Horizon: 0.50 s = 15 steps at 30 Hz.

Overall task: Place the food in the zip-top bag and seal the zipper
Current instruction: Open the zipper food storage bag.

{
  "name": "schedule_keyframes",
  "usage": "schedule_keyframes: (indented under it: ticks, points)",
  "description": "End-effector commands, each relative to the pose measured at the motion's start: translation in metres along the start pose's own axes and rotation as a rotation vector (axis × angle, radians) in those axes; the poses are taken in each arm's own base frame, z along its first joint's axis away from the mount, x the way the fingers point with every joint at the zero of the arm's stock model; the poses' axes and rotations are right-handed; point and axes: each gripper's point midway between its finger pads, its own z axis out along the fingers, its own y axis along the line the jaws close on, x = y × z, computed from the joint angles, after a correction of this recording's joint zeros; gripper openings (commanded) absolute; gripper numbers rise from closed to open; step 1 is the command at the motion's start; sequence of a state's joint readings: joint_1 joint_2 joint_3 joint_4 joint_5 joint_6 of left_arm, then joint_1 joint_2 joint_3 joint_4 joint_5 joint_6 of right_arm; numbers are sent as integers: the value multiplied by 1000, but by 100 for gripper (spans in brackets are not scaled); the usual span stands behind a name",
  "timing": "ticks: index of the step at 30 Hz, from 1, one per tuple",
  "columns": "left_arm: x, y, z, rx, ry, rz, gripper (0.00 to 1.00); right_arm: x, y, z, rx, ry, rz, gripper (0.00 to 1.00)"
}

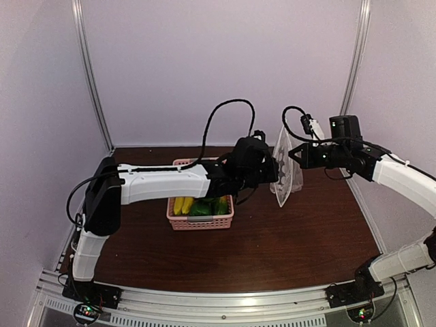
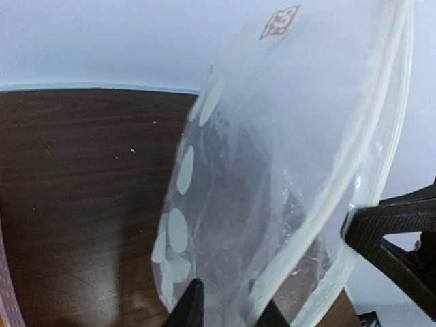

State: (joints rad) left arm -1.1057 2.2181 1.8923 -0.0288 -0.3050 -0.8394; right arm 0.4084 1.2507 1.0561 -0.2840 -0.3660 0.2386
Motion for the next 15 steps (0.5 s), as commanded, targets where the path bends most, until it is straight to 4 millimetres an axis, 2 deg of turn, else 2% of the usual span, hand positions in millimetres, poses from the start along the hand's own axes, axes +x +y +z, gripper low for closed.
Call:
schedule_keyframes:
  ticks: [1, 3, 4, 8, 11, 15]
  points:
    - [-5, 22, 6, -61, -23, 14, 15, -9, 5, -15, 17, 5, -58, 0]
    - [-7, 22, 7, -56, -31, 30, 0, -6, 2, -17, 40, 31, -90, 0]
    - [-8, 21, 6, -50, -33, 32, 0, -4, -2, -18, 60, 45, -97, 0]
    - [-14, -3, 1, 88, -75, -18, 0, 1, -16, -14, 130, 55, -116, 1]
    - [-21, -16, -4, 135, -116, -57, 0, 6, -12, -1, 84, 88, -98, 6]
    - [-27, -29, -10, 168, -144, -78, 0, 4, -8, 13, 60, 108, -100, 16]
